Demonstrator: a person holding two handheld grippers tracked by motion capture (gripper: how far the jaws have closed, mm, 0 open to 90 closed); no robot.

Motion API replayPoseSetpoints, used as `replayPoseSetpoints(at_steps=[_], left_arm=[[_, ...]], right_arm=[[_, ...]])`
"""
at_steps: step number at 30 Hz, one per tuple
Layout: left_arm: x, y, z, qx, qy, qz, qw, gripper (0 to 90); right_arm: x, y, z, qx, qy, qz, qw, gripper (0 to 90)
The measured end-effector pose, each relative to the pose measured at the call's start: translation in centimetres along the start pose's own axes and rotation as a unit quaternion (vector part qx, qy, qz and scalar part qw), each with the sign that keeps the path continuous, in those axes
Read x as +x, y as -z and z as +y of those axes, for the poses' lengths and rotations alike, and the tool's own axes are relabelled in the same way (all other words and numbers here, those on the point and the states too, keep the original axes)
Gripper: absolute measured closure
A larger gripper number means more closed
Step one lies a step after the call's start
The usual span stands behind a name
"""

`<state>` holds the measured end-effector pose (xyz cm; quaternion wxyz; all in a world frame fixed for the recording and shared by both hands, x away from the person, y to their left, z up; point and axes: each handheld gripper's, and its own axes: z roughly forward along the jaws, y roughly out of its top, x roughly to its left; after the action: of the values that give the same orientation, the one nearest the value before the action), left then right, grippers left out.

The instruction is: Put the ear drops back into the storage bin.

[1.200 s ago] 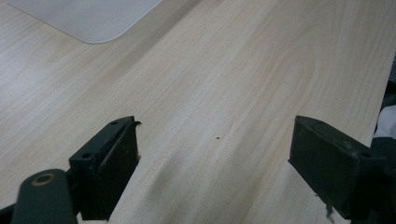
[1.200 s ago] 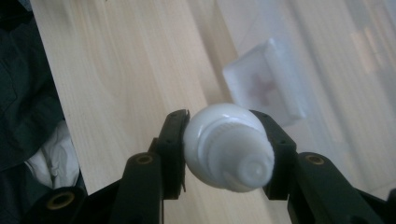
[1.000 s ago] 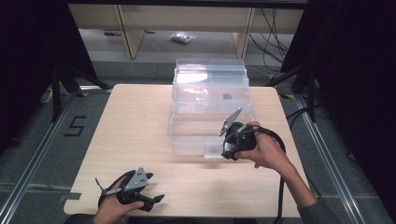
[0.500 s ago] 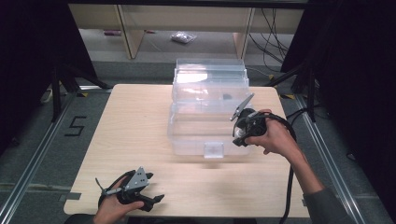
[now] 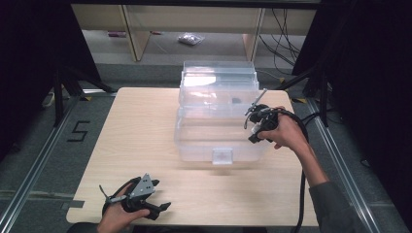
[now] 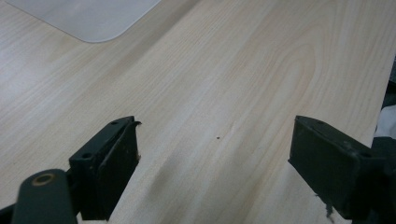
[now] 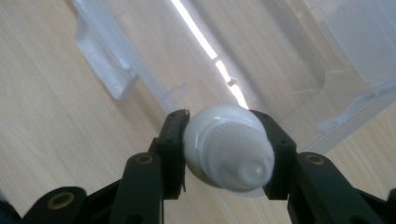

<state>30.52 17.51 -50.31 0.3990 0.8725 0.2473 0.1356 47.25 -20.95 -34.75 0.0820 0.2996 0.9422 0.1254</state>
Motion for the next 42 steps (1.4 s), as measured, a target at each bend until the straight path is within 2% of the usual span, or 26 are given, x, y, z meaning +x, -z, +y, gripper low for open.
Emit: replayPoseSetpoints(at_steps=[3,15,23,25,26,28,32,35,36,37,38,39,41,42], left_arm=[[0.0,0.0,0.0,0.0,-0.001,0.0,1.0,15.0],[0.0,0.0,0.0,0.0,-0.001,-0.001,1.0,15.0],[0.0,0.0,0.0,0.0,0.0,-0.001,1.0,15.0],[0.0,0.0,0.0,0.0,-0.002,-0.001,1.0,15.0],[0.0,0.0,0.0,0.0,-0.002,-0.001,1.0,15.0],[0.0,0.0,0.0,0.0,-0.003,-0.003,1.0,15.0],[0.0,0.0,0.0,0.0,-0.002,-0.002,1.0,15.0],[0.0,0.0,0.0,0.001,-0.003,-0.003,1.0,15.0],[0.0,0.0,0.0,0.001,-0.003,-0.003,1.0,15.0],[0.0,0.0,0.0,0.001,0.0,-0.003,1.0,15.0],[-0.1,-0.1,0.0,0.001,0.004,-0.003,1.0,15.0],[0.0,0.0,0.0,0.001,0.002,-0.003,1.0,15.0],[0.0,0.0,0.0,0.001,-0.003,-0.004,1.0,15.0],[0.0,0.0,0.0,0.001,-0.003,-0.004,1.0,15.0]], right_arm=[[-0.4,-0.7,0.2,0.008,-0.01,-0.001,0.9999,60.0],[-1.7,-3.1,0.9,0.028,-0.017,0.0,0.9995,60.0],[-2.6,-4.7,1.3,0.036,-0.035,0.002,0.9988,60.0],[-2.8,-5.4,1.3,0.044,-0.048,0.007,0.9979,60.0],[-2.9,-5.5,1.3,0.054,-0.05,0.001,0.9973,60.0],[-3.1,-5.9,1.2,0.047,-0.041,0.003,0.998,60.0],[-3.2,-6.7,1.2,0.061,-0.044,0.001,0.9972,60.0],[-3.2,-7.1,1.3,0.078,-0.066,0.004,0.9948,60.0],[-3.2,-7.1,1.3,0.078,-0.066,0.004,0.9948,60.0],[-3.5,-7.5,1.3,0.069,-0.05,0.001,0.9964,60.0],[-3.5,-7.5,1.3,0.076,-0.062,0.005,0.9951,60.0],[-3.6,-7.7,1.3,0.078,-0.06,0.007,0.9951,60.0],[-3.5,-7.9,1.5,0.086,-0.075,0.007,0.9934,60.0],[-3.5,-7.9,1.5,0.086,-0.075,0.007,0.9934,60.0]])
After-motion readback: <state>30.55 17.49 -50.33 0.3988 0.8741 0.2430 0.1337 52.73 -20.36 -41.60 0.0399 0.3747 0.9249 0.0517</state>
